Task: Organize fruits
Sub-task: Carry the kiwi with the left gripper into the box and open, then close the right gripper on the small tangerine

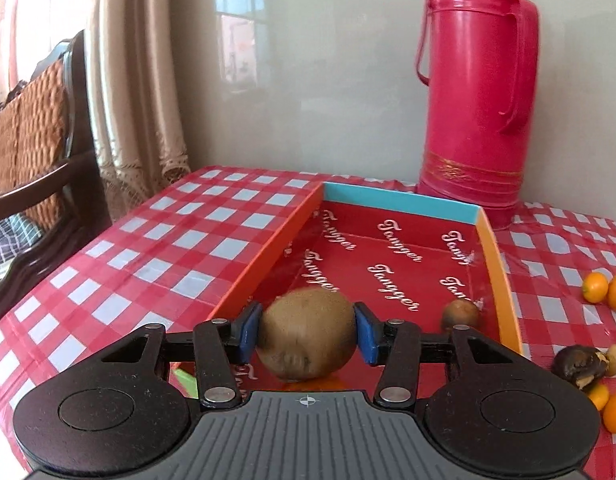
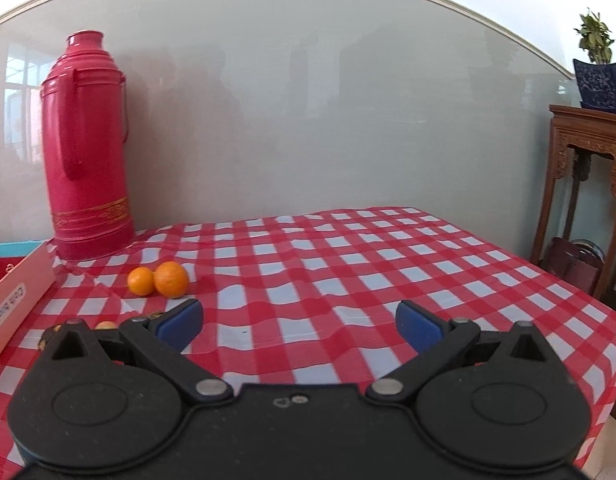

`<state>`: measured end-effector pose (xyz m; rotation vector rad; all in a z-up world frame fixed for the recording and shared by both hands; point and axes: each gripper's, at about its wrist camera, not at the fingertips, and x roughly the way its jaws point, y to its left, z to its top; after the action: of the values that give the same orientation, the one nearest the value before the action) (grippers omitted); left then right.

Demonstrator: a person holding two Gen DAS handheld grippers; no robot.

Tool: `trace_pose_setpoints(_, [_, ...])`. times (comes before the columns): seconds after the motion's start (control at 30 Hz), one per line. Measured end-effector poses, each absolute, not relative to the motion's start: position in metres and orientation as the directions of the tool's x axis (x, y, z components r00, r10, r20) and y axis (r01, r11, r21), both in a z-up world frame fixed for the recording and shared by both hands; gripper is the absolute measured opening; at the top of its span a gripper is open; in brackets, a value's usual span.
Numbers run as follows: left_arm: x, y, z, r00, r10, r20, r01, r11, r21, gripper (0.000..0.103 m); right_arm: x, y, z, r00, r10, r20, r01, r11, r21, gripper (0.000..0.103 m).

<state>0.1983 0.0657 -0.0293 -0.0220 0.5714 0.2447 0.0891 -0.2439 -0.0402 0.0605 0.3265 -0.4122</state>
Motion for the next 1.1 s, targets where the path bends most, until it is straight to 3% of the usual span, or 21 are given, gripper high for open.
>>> trace_pose_setpoints(0.03, [0.197,0.067,-0.029,0.81,0.229,-0.54,-0.247,0.968,0.04,0.07,0.09,-0.241,-0.04,0.867,-0.379,-0.324,0.397,0.918,-0.01,0.097])
trace_pose_setpoints(0.27, [0.174,0.069,-0.016,0.857,0.215,-0.469,-0.234,0.972,0.019,0.075,0.095,-0.229,-0.039,0.88,-0.347,-0.324,0.363,0.932,-0.012,0.097])
trace_pose_setpoints(0.33, [0.16,0.071,-0.007,0.877,0.209,-0.432,-0.228,0.974,0.008,0.091,0.096,-0.228,-0.039,0.882,-0.341,-0.324,0.358,0.934,-0.007,0.097])
trace_pose_setpoints(0.4, [0.145,0.075,-0.001,0.892,0.224,-0.393,-0.239,0.971,0.012,0.097,0.097,-0.227,-0.039,0.885,-0.329,-0.329,0.349,0.937,0.001,0.097])
trace_pose_setpoints(0.67, [0.092,0.105,-0.004,0.909,0.251,-0.334,-0.272,0.962,-0.018,0.1,0.099,-0.219,-0.038,0.915,-0.238,-0.327,0.269,0.962,0.054,0.097])
trace_pose_setpoints(0.73, [0.079,0.112,-0.009,0.911,0.26,-0.319,-0.284,0.958,-0.028,0.103,0.101,-0.211,-0.038,0.924,-0.189,-0.332,0.216,0.975,0.047,0.093])
trace_pose_setpoints(1.0, [0.058,0.137,-0.012,0.91,0.324,-0.259,-0.356,0.931,-0.085,0.103,0.125,-0.18,-0.052,0.898,-0.01,-0.439,0.035,0.998,0.049,0.049])
trace_pose_setpoints(1.1, [0.054,0.15,-0.014,0.896,0.361,-0.26,-0.398,0.911,-0.107,0.103,0.134,-0.175,-0.056,0.881,0.027,-0.472,0.014,0.996,0.083,0.046])
